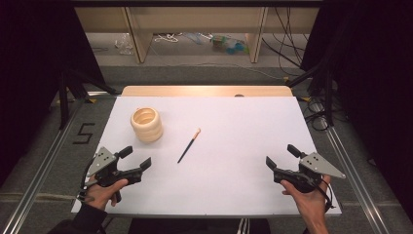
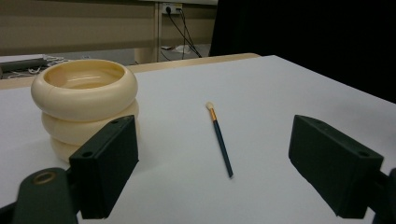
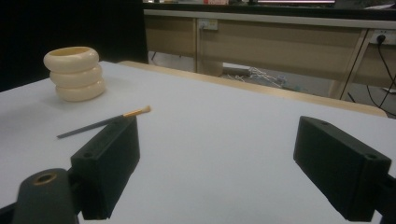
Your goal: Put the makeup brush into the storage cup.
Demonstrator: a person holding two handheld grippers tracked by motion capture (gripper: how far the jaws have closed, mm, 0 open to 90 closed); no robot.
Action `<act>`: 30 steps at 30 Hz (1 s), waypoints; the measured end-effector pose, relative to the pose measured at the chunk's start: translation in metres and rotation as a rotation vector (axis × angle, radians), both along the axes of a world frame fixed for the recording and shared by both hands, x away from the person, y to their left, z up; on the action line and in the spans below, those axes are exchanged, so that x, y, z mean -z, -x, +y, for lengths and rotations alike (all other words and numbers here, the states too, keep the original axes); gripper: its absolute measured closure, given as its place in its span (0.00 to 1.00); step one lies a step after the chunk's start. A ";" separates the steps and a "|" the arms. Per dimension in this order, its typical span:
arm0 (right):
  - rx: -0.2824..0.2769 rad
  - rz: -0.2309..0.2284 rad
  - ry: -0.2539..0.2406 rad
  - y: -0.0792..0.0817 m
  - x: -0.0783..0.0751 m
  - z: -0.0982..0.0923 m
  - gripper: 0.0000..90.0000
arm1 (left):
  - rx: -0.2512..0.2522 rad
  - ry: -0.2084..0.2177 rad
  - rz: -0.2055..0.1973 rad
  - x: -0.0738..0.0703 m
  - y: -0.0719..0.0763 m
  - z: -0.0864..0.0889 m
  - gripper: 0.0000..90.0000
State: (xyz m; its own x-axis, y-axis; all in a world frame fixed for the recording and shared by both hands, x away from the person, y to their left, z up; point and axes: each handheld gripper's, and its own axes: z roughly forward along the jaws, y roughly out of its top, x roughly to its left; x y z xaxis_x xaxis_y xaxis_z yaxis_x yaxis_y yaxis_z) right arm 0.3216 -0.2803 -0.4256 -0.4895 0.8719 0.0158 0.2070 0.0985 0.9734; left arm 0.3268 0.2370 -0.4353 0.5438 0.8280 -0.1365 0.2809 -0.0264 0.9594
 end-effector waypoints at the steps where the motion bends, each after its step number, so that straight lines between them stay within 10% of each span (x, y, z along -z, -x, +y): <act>1: -0.001 0.004 -0.001 0.000 0.000 0.000 0.17 | 0.000 0.000 0.000 0.000 0.000 0.000 0.17; 12: 0.009 0.000 0.007 0.001 0.000 -0.001 0.17 | 0.024 0.009 0.028 -0.002 -0.002 -0.004 0.17; 30: -0.010 0.023 -0.001 0.000 0.002 0.000 0.17 | 0.090 -0.127 0.155 -0.019 -0.029 -0.028 0.18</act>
